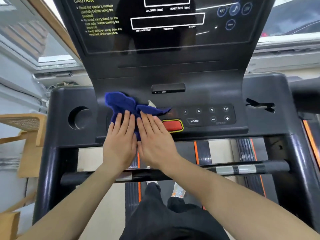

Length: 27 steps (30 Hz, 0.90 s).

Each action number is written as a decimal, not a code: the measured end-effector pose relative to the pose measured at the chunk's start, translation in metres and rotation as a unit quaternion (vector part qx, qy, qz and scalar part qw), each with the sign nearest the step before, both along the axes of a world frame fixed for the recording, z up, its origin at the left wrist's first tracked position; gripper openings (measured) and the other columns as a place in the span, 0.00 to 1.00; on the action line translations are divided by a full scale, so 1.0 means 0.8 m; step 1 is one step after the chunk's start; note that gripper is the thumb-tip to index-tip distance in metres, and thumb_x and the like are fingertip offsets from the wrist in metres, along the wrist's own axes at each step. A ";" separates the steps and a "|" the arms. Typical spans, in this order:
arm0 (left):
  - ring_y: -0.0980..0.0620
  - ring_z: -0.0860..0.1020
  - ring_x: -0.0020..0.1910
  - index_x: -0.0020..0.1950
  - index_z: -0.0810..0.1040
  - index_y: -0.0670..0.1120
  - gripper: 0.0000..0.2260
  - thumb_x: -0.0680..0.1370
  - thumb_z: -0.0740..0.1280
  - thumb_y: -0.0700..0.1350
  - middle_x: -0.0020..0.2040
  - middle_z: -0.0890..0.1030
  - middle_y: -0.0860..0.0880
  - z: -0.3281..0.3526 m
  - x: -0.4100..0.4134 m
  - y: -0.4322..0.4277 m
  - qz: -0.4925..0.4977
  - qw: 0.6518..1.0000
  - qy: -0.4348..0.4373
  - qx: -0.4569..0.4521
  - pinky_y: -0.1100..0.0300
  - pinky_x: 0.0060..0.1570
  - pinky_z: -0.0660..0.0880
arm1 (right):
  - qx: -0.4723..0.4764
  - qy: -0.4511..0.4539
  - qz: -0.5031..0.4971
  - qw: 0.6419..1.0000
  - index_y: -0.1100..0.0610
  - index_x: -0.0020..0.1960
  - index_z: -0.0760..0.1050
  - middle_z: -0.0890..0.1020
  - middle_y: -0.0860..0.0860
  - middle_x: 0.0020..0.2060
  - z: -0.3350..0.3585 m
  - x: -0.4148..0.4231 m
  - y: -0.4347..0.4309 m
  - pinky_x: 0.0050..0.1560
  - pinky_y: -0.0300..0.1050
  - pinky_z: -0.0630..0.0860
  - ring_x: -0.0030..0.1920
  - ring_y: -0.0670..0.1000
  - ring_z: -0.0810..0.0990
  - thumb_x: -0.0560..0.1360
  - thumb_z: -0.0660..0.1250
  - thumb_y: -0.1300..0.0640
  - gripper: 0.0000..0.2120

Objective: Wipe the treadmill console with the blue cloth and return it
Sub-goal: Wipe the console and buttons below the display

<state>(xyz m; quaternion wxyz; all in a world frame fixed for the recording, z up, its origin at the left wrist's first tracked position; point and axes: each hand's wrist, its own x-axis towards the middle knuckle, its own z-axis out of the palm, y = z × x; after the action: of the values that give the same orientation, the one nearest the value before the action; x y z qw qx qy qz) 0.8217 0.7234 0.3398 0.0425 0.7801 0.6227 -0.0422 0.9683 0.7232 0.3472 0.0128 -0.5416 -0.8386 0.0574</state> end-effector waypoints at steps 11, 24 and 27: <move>0.47 0.48 0.81 0.82 0.50 0.46 0.27 0.84 0.48 0.53 0.83 0.50 0.47 0.010 0.258 0.071 -0.249 0.966 -0.050 -0.038 0.48 0.79 0.47 | -0.025 -0.043 -0.209 0.977 0.66 0.78 0.57 0.57 0.64 0.79 -0.004 0.246 -0.014 0.79 0.56 0.50 0.80 0.60 0.55 0.79 0.50 0.44 0.35; 0.48 0.51 0.81 0.82 0.54 0.46 0.27 0.83 0.44 0.54 0.82 0.54 0.48 0.010 0.221 0.055 -0.181 0.981 -0.053 -0.049 0.49 0.79 0.50 | 0.000 0.044 -0.196 0.980 0.63 0.80 0.53 0.53 0.61 0.80 -0.018 0.211 -0.017 0.80 0.56 0.49 0.81 0.58 0.49 0.81 0.49 0.46 0.33; 0.48 0.48 0.81 0.82 0.53 0.49 0.27 0.83 0.44 0.54 0.83 0.52 0.50 0.013 0.275 0.106 -0.204 0.976 -0.060 -0.041 0.48 0.79 0.46 | -0.001 0.020 -0.258 0.966 0.63 0.80 0.54 0.55 0.61 0.80 -0.016 0.251 0.027 0.79 0.55 0.49 0.80 0.59 0.53 0.80 0.48 0.48 0.32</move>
<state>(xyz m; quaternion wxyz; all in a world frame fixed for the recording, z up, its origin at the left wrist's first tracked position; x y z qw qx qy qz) 1.0418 0.8083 0.3499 0.1022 0.8894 0.4447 -0.0282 1.1689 0.7446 0.3342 0.0436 -0.7387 -0.6696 0.0640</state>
